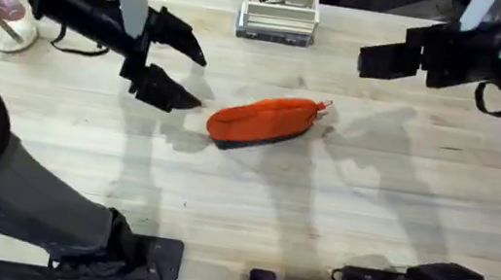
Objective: Unzip the bag, pick up the pens from the table one at a time and place them inside, then zip the bag closed.
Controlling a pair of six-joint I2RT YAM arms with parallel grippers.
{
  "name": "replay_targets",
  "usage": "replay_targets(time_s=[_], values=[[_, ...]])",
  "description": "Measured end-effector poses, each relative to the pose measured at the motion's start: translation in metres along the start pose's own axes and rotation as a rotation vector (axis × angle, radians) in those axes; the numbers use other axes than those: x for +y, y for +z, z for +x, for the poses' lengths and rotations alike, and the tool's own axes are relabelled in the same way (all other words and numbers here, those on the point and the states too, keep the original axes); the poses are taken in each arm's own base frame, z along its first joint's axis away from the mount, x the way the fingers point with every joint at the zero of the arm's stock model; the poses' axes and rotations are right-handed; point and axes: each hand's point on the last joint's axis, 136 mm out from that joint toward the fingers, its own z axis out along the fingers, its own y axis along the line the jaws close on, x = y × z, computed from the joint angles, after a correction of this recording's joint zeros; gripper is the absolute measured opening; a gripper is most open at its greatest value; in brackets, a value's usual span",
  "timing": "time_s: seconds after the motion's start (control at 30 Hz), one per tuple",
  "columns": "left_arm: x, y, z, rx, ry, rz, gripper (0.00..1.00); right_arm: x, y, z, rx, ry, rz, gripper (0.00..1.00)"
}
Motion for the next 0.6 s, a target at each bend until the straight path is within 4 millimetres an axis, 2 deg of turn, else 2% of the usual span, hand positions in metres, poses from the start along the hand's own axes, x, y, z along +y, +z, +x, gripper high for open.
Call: replay_targets(time_s=[0.17,0.37,0.5,0.6], values=[[0.014,-0.011,-0.001,0.068,-0.005,-0.052,0.998,0.000,0.000,0.000,0.000,0.000,0.000,0.998],[0.028,-0.028,-0.013,0.115,-0.034,-0.122,0.998,0.000,0.000,0.000,0.000,0.000,0.000,0.998],[0.027,-0.039,-0.024,0.137,-0.019,-0.168,0.998,0.000,0.000,0.000,0.000,0.000,0.000,0.998],[0.017,-0.046,-0.036,0.153,0.021,-0.200,0.998,0.000,0.000,0.000,0.000,0.000,0.000,0.998]])
